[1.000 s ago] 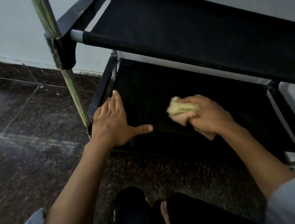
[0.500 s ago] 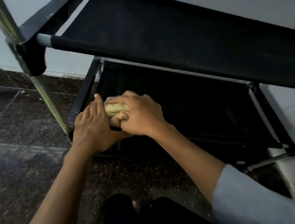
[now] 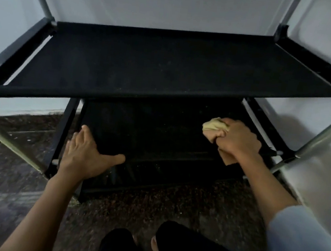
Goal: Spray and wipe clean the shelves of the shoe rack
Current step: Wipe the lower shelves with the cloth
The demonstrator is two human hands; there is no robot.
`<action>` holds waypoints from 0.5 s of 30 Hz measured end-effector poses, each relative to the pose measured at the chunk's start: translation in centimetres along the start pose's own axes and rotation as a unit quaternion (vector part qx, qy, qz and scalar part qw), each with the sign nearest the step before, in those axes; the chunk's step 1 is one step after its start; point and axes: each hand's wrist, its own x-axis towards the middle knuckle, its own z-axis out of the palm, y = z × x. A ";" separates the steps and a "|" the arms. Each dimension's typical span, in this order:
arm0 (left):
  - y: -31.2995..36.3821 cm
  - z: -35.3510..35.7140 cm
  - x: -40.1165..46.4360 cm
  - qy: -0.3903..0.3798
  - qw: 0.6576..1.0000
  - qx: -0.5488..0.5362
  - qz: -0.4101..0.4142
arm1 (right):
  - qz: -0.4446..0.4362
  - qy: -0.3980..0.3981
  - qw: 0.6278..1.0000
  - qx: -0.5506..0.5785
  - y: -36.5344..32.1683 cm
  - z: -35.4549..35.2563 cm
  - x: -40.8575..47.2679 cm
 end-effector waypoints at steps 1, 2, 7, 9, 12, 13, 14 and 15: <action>1.2 0.2 0.2 0.015 0.999 0.018 0.029 | -0.013 0.012 1.000 0.003 -0.8 0.1 -0.2; 2.6 0.4 0.4 0.020 0.998 0.026 0.055 | -0.033 0.019 0.999 0.016 -1.9 0.3 -0.6; 5.8 3.0 1.3 -0.005 0.992 0.071 0.107 | -0.276 -0.026 0.960 0.045 -11.0 5.9 -4.5; 4.9 3.8 1.3 -0.005 0.995 0.068 0.076 | -0.324 -0.009 0.946 -0.006 -13.1 7.6 -4.9; 5.0 4.0 1.0 0.011 0.998 0.034 0.043 | -0.290 0.043 0.955 -0.044 -11.9 7.9 -3.2; 5.2 4.0 1.0 0.013 0.999 0.032 0.036 | -0.268 0.068 0.959 -0.060 -10.7 7.5 -2.3; 5.3 3.9 0.9 0.013 0.999 0.032 0.032 | -0.234 0.091 0.965 -0.078 -9.3 6.8 -1.3; 5.4 3.8 0.8 0.010 0.999 0.032 0.030 | -0.186 0.106 0.972 -0.097 -7.5 5.9 0.0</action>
